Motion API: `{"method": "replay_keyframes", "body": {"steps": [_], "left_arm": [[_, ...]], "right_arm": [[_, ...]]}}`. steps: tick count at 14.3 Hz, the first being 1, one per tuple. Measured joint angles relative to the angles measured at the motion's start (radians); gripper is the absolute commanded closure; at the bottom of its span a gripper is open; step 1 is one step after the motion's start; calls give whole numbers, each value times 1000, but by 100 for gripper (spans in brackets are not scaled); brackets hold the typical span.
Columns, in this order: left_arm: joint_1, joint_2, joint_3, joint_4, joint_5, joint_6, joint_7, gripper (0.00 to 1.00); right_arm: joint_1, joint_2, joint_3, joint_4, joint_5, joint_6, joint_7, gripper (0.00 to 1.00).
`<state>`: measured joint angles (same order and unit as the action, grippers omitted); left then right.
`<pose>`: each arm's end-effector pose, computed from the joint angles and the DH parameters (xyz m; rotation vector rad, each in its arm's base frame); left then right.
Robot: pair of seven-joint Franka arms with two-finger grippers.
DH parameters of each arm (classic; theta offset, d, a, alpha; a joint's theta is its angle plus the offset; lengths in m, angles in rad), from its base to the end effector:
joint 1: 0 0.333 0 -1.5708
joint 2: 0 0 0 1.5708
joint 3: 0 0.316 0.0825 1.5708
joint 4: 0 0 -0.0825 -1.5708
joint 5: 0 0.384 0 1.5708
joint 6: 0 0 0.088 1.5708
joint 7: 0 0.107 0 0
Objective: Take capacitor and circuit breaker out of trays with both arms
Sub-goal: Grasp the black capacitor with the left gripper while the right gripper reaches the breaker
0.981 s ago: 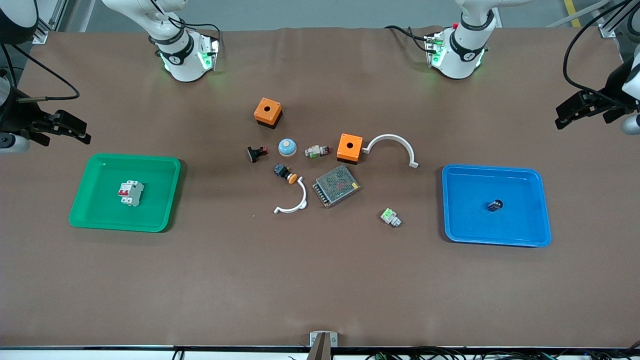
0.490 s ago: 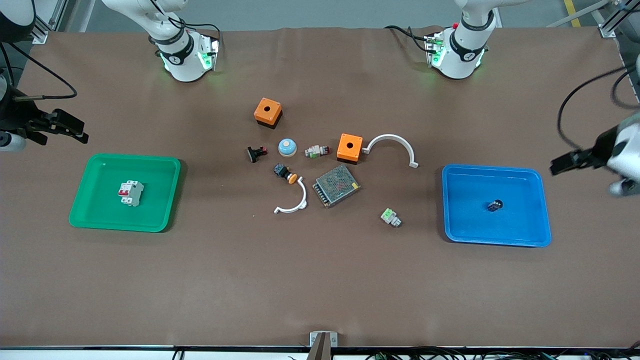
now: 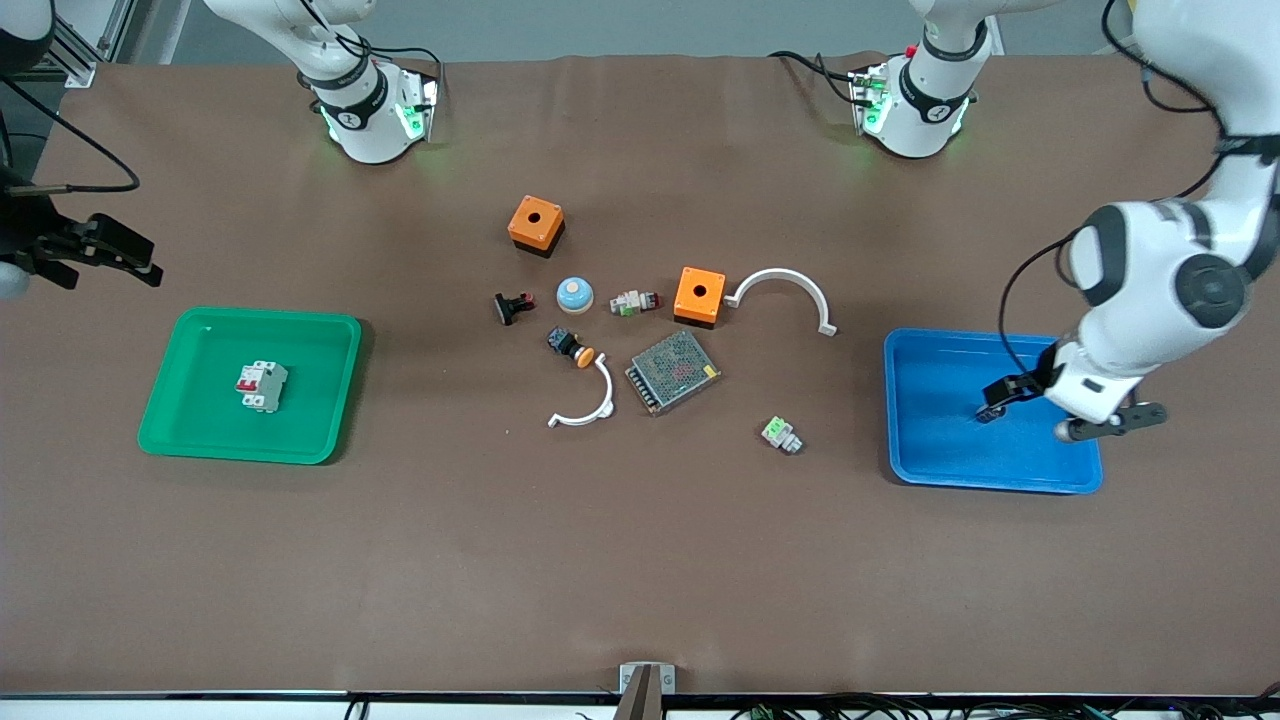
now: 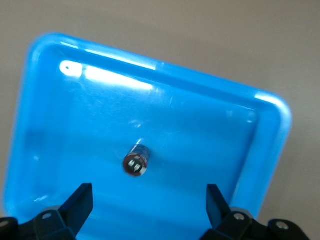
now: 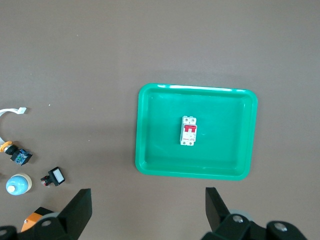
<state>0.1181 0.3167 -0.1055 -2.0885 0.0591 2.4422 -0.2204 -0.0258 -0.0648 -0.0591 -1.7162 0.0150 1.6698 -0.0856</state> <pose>0.5878 0.0087 0.2758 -3.1240 -0.3046 -0.0624 0.5393 -0.0454 0.5996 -3.1243 0.0009 -0.0310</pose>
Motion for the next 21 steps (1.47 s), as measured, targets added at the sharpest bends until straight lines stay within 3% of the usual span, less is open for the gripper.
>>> {"method": "replay_keyframes", "body": {"steps": [5, 11, 14, 18, 21], "left_arm": [[28, 96, 3, -21, 62, 92, 0, 13], [38, 129, 3, -18, 69, 108, 0, 30], [38, 139, 3, -13, 69, 110, 0, 44], [39, 149, 3, -2, 69, 112, 0, 90], [38, 150, 1, 15, 70, 112, 0, 99]], "right_arm": [[-57, 121, 0, 18, 9, 33, 1, 0], [-108, 311, 0, 96, 9, 82, 0, 0], [-127, 327, -1, -10, 9, 242, 0, 0], [-146, 343, -1, -234, 9, 542, 0, 0], [-146, 373, 3, -353, 9, 742, 0, 0]]}}
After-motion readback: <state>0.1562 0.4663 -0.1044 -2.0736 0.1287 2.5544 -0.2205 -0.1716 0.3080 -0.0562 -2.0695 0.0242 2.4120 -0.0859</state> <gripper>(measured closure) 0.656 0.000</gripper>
